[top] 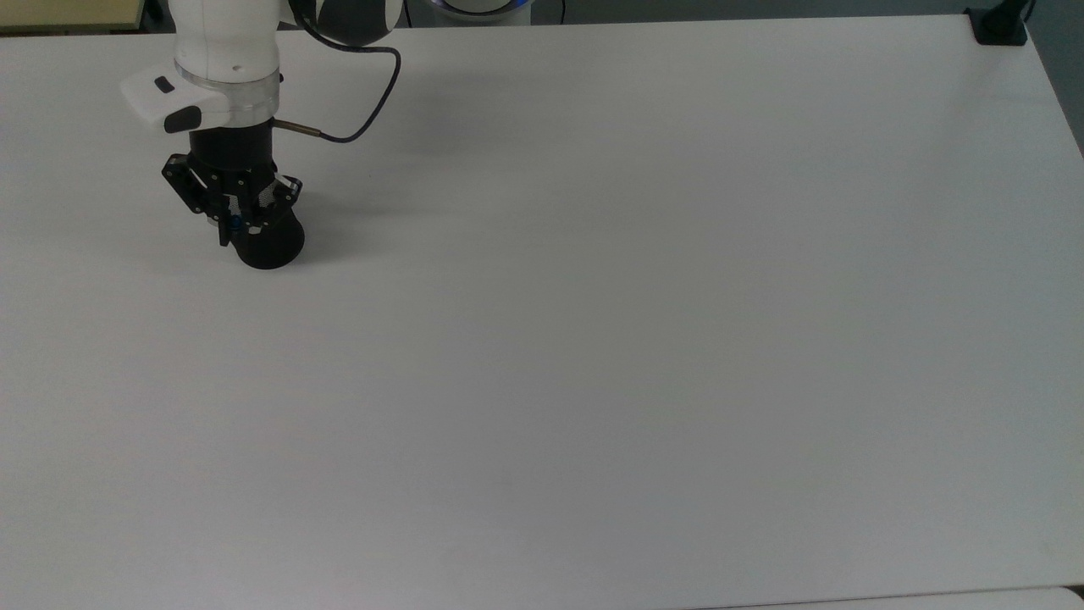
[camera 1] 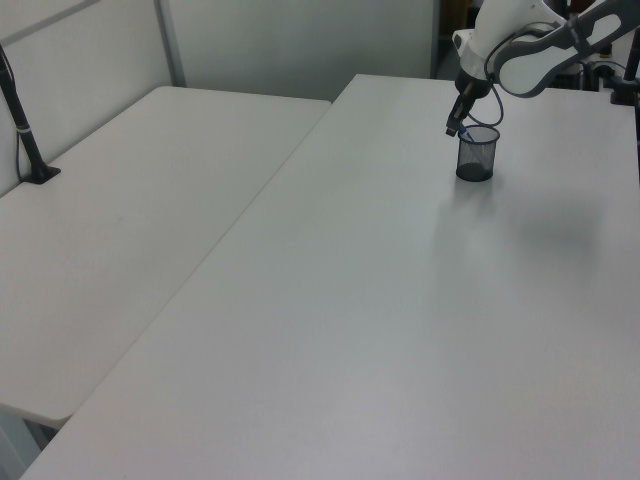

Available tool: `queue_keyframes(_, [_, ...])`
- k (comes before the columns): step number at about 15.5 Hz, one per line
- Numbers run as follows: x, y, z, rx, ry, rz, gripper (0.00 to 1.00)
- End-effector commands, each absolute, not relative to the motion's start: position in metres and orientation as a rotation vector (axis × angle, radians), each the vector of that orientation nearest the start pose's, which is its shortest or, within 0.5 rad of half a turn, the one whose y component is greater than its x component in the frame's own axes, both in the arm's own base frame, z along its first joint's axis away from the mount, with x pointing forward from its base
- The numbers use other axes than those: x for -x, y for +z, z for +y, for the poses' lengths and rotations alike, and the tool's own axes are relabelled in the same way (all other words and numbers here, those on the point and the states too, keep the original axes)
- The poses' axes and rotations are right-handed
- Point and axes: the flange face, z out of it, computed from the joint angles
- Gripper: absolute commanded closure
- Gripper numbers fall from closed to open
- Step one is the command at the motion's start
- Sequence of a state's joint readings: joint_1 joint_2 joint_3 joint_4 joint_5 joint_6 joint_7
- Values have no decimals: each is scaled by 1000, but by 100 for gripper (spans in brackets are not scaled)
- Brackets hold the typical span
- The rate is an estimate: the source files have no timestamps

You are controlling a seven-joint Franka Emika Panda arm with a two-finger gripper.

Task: Remove the marker
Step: 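Lift the gripped marker up out of the mesh cup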

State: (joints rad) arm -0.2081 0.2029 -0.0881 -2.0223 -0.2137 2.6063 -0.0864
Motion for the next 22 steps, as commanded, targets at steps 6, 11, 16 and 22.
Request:
queue_keyframes(6, [-584,443,-183,3297,-726,175,100])
queue_keyframes(11, [-576,516,-181,3229,-877,281,100])
queue_keyframes(16, [-578,588,-144,3135,-718,321,100])
queue_keyframes(22, [-578,520,-65,3167,-158,88,100])
